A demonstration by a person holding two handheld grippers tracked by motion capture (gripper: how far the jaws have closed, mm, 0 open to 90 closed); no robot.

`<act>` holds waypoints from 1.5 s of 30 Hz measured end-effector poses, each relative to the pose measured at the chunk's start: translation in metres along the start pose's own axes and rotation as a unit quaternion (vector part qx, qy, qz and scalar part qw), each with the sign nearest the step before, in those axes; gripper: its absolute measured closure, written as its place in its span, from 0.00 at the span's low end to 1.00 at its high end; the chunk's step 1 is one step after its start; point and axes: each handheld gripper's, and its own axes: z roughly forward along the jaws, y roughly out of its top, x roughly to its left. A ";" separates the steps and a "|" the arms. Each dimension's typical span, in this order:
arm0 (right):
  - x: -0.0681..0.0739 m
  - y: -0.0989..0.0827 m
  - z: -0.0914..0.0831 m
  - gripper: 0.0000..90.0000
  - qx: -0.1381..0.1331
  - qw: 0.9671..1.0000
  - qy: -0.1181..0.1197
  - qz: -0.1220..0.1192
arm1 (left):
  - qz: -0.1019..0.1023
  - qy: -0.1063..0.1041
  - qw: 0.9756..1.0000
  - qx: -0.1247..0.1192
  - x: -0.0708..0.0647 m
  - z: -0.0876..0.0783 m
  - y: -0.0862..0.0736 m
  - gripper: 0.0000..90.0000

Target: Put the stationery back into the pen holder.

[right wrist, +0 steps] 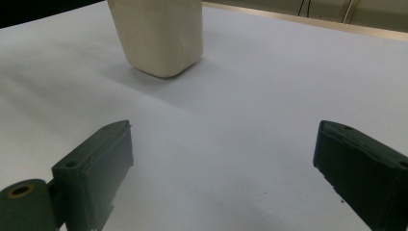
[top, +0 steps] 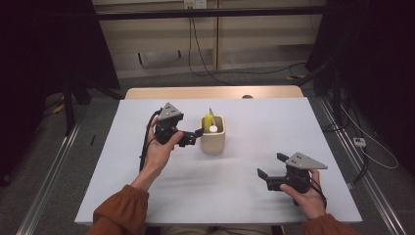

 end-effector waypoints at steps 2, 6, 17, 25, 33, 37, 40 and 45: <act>0.000 0.000 0.000 0.08 0.001 1.000 -0.001 0.000 | 0.000 0.002 1.000 0.002 0.001 -0.004 -0.004 0.05; 0.000 0.000 0.000 0.08 0.001 1.000 -0.001 0.000 | -0.006 0.000 1.000 0.011 0.001 -0.014 -0.011 0.05; 0.000 0.000 0.001 0.08 0.002 1.000 -0.002 0.000 | -0.014 0.010 1.000 0.017 0.002 -0.036 -0.036 0.05; 0.000 0.000 0.001 0.08 0.003 1.000 -0.003 -0.001 | -0.015 0.028 0.999 0.023 0.007 -0.045 -0.051 0.05; 0.000 0.000 0.001 0.08 0.003 1.000 -0.002 0.000 | -0.017 0.034 0.999 0.033 0.008 -0.057 -0.066 0.05; 0.000 0.000 0.001 0.08 0.004 1.000 -0.002 0.000 | -0.027 0.038 0.998 0.039 0.005 -0.062 -0.072 0.05; 0.001 0.000 0.002 0.08 0.004 1.000 -0.002 0.000 | -0.020 0.031 0.999 0.037 0.001 -0.065 -0.075 0.05; 0.000 0.000 0.002 0.08 0.005 1.000 -0.003 0.000 | -0.019 0.033 0.998 0.041 -0.005 -0.070 -0.083 0.05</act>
